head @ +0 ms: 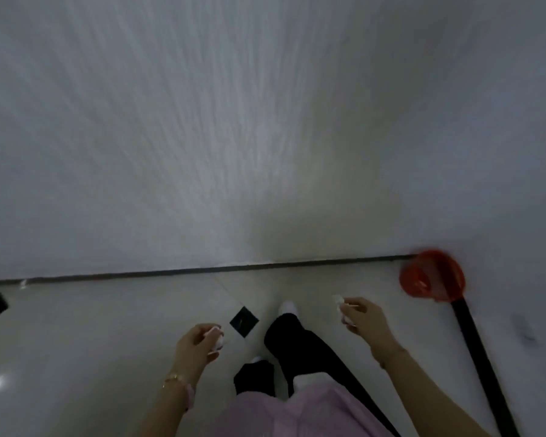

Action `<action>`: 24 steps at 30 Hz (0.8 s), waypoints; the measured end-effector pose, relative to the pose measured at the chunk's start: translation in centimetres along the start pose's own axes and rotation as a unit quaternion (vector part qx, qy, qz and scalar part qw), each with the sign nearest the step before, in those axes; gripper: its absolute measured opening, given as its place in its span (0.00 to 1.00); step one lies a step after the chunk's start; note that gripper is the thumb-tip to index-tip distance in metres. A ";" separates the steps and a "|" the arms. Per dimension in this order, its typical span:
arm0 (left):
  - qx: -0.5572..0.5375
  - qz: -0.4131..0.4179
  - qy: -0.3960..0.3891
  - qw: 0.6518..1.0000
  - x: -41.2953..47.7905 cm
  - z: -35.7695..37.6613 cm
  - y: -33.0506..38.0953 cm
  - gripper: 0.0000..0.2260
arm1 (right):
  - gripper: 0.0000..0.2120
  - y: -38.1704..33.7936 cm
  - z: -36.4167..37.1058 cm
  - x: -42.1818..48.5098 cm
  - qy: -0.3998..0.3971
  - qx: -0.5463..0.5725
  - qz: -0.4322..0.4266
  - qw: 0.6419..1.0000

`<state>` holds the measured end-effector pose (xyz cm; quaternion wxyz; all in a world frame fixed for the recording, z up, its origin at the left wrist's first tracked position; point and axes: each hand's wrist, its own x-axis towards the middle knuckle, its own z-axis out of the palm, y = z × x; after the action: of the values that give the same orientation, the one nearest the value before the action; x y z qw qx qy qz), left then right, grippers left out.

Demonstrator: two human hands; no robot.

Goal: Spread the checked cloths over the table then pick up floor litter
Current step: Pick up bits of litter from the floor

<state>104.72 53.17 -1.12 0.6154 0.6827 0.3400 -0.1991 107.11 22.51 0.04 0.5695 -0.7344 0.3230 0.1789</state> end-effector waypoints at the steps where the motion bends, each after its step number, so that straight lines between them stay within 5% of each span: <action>1: 0.022 -0.006 -0.017 1.000 -0.1 0.8 0.1 0.06 | 0.02 1.1 -1.5 -1.2 0.027 0.025 0.011 0.999; 12: 0.210 0.045 -0.211 0.954 0.9 15.9 6.3 0.04 | 0.07 9.4 -12.3 -5.7 0.225 0.244 0.116 0.936; 24: 0.315 0.021 -0.348 0.883 0.8 46.5 11.2 0.08 | 0.04 11.8 -30.6 5.3 0.295 0.368 0.140 0.871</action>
<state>120.05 7.90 -1.39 0.4502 0.7344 0.0091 -0.5078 99.78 -9.79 -3.04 0.6460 -0.4372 0.6177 -0.0999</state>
